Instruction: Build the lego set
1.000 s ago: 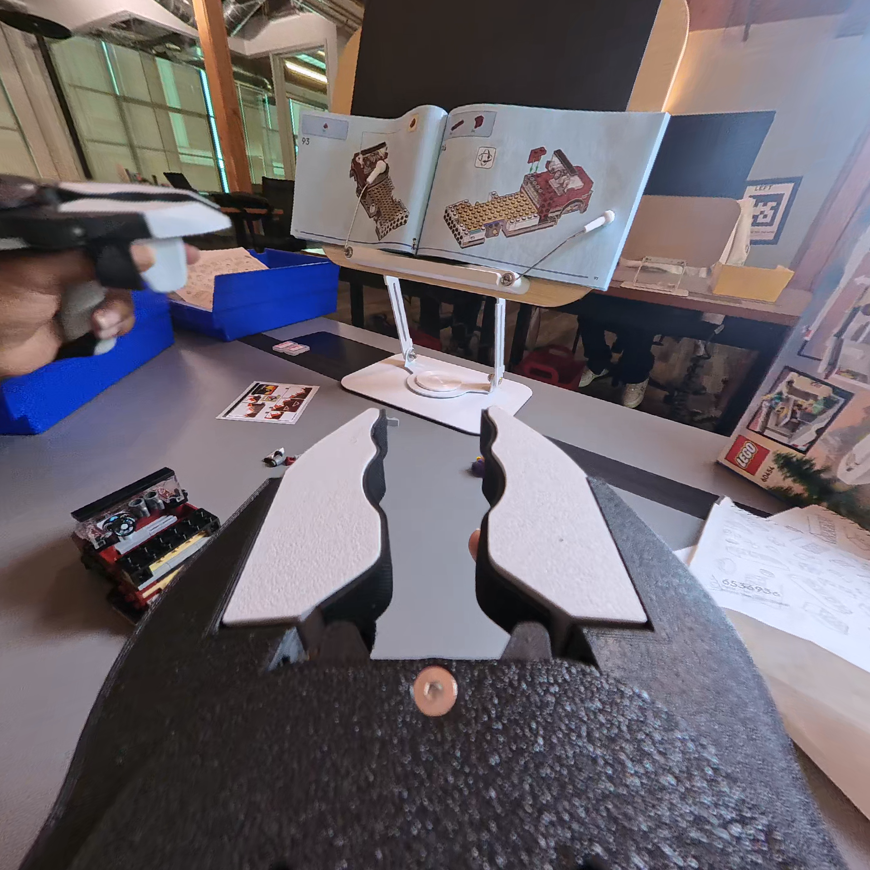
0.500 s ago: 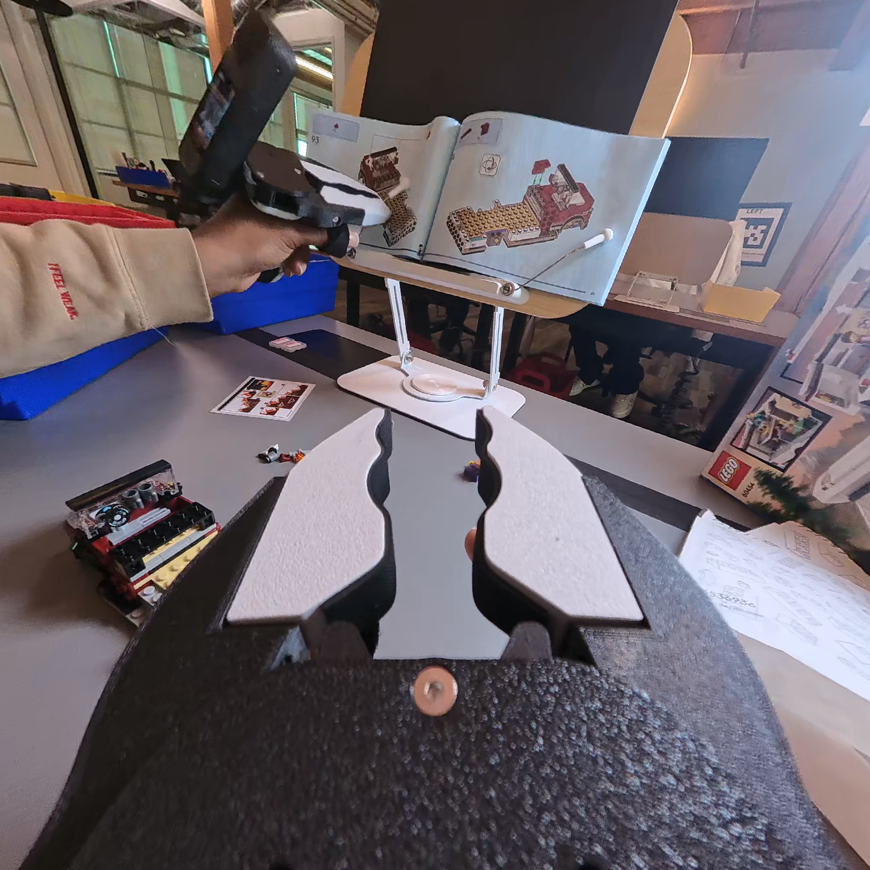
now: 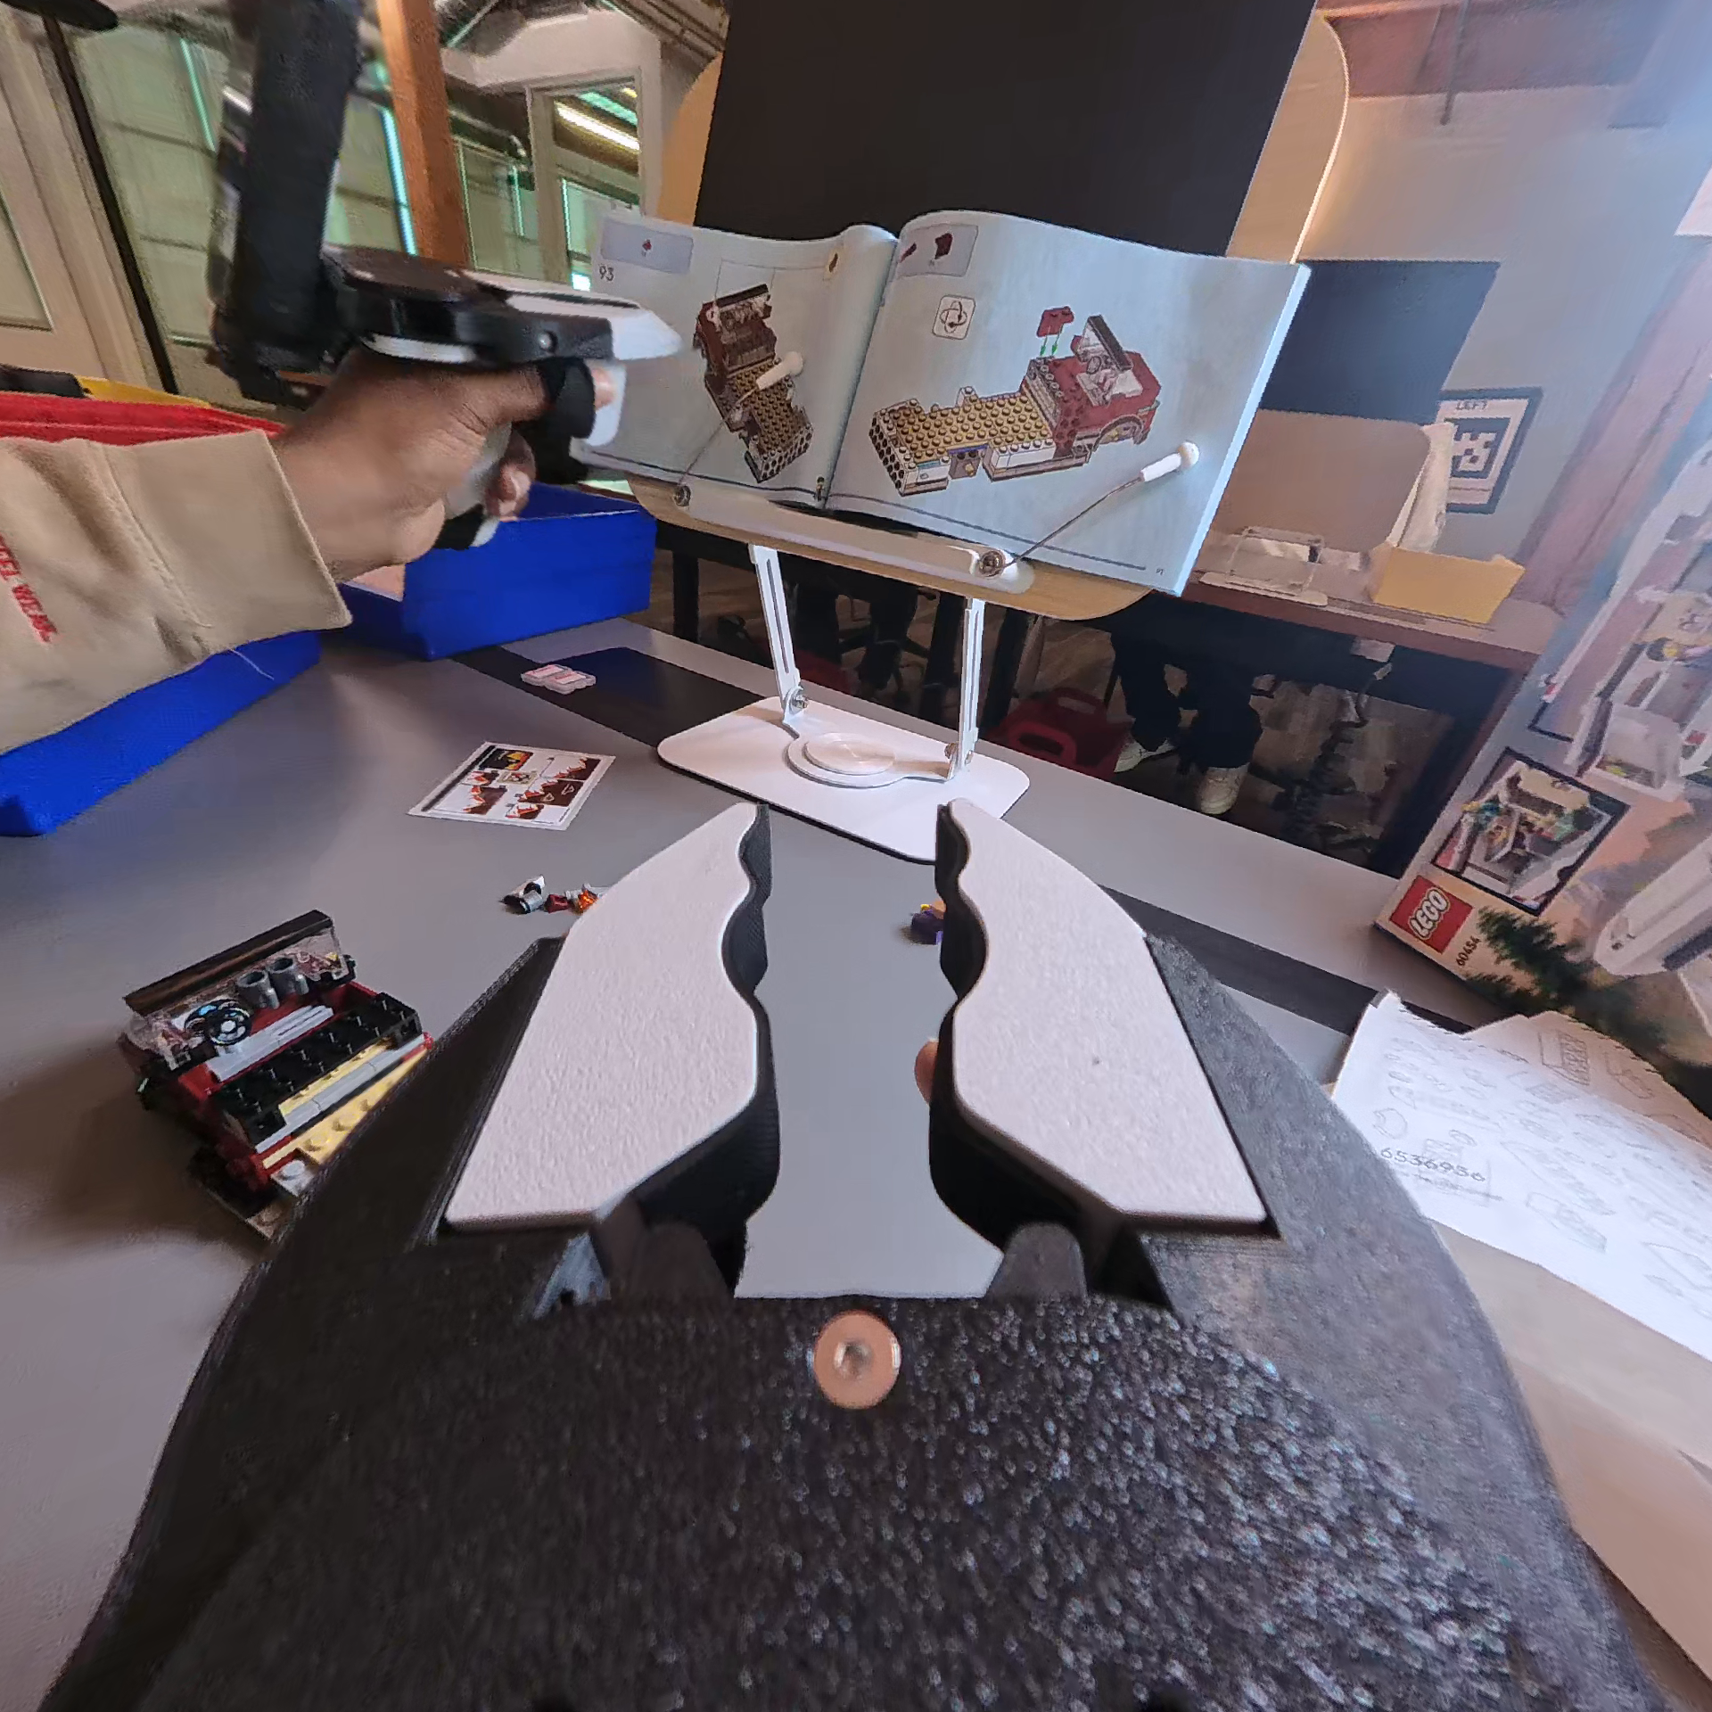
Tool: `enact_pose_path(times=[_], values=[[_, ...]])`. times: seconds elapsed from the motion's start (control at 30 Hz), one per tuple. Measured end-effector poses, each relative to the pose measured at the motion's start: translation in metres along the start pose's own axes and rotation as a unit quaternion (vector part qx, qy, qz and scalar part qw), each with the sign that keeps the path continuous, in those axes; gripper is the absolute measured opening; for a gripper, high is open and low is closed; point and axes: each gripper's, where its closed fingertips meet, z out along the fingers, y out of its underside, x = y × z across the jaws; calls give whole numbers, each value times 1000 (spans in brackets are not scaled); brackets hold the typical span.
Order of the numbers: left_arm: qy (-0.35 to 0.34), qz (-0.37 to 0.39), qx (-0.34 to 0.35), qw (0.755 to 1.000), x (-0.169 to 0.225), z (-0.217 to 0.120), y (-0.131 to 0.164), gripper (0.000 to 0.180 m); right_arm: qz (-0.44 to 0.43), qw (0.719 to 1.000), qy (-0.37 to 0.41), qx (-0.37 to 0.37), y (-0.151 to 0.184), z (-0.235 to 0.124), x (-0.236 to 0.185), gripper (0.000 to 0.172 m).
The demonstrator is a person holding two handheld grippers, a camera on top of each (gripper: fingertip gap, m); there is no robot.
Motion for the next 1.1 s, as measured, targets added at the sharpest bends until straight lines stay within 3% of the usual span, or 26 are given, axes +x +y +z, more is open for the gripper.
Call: enact_pose_path(times=[0.1, 0.23, 0.73, 0.8, 0.93, 1.1], values=[[-52, -19, 20, 998, -33, -5, -11, 0, 2, 1000, 1, 4, -2, -1, 0, 34], [-72, -30, 19, 997, -54, -2, -19, 0, -8, 1000, 5, 10, -5, -2, 0, 34], [-49, -23, 20, 998, -42, -9, -23, 0, -8, 1000, -7, -7, 4, 1, -4, 35], [-15, -33, 19, 999, -25, -19, -23, 0, -9, 1000, -10, -8, 4, 2, -5, 35], [177, -117, 5, 977, 55, -75, -20, 14, -13, 1000, -22, -19, 8, 3, -8, 36], [358, -58, -75, 929, 140, -178, 34, 40, -24, 993, -87, -71, 24, 6, -29, 42]])
